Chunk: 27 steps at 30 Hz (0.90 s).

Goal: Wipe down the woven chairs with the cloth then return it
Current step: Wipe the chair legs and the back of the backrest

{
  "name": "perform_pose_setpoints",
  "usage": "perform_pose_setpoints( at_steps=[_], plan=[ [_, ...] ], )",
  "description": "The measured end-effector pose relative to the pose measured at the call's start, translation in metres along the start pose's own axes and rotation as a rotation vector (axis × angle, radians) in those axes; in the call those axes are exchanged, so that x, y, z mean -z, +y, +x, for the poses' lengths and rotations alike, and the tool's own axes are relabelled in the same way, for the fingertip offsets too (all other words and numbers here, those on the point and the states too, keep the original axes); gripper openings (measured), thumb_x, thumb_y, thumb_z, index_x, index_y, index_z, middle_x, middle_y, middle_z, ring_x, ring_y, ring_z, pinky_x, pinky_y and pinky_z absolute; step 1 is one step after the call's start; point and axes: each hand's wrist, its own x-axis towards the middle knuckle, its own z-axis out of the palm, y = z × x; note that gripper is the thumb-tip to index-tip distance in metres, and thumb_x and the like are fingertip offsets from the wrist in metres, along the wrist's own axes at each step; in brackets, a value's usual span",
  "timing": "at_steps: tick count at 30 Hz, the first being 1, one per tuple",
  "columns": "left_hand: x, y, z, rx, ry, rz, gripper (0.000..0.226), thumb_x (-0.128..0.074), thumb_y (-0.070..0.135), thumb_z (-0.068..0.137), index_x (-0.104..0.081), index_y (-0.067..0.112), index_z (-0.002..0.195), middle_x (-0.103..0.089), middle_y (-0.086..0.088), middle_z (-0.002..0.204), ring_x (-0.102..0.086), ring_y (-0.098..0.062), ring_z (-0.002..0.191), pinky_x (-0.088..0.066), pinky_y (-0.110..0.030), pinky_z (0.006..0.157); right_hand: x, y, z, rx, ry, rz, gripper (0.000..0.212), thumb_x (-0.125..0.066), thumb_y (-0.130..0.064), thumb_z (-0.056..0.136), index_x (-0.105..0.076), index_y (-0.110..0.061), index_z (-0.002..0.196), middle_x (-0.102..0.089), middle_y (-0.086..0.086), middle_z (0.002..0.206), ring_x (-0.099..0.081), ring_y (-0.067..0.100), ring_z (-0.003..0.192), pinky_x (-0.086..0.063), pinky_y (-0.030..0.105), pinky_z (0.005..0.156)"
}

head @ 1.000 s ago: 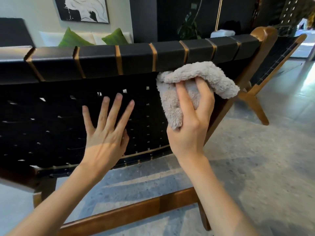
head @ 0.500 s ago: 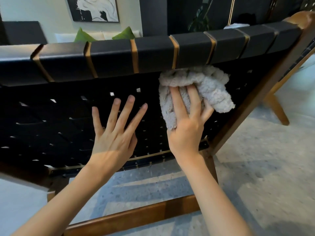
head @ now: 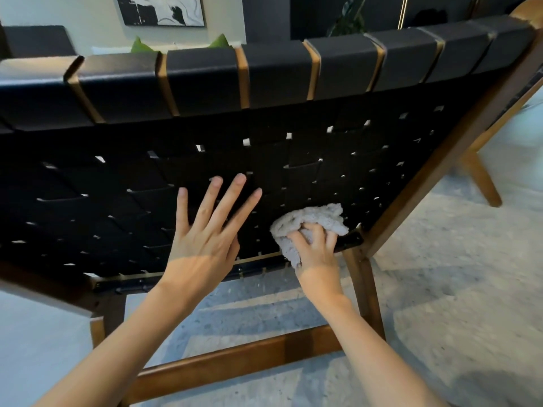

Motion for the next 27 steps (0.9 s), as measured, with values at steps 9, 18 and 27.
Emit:
perform_pose_setpoints(
  at_steps=[9,18,27],
  plan=[
    [0.016,0.002,0.000,-0.004,-0.061,-0.043,0.085,-0.064,0.009,0.080,-0.019,0.020,0.151,-0.002,-0.007,0.160,0.002,-0.029,0.147,0.006,-0.057,0.115,0.016,0.009,-0.008,0.024,-0.365,-0.005,0.054,-0.050,0.001,0.086,-0.050,-0.022,0.135,-0.040,0.001,0.139,-0.027,0.025,0.127,-0.036,0.034,0.101],
    [0.037,-0.010,0.000,-0.043,-0.069,-0.097,0.085,-0.067,0.015,0.079,-0.022,0.019,0.151,-0.016,-0.002,0.158,-0.009,-0.024,0.146,-0.004,-0.054,0.115,0.100,-0.045,0.003,0.617,0.324,0.197,0.056,-0.087,-0.002,0.059,-0.050,-0.011,0.100,-0.070,0.008,0.087,-0.064,0.023,0.072,-0.050,0.030,0.047],
    [0.047,-0.023,0.013,0.034,0.099,-0.099,0.085,-0.068,0.013,0.082,-0.019,0.020,0.151,-0.013,-0.002,0.158,-0.004,-0.024,0.147,-0.001,-0.054,0.116,0.129,-0.062,0.035,0.604,0.783,0.269,0.015,-0.057,-0.010,0.094,-0.054,-0.007,0.109,-0.057,0.012,0.115,-0.056,0.026,0.101,-0.048,0.032,0.088]
  ],
)
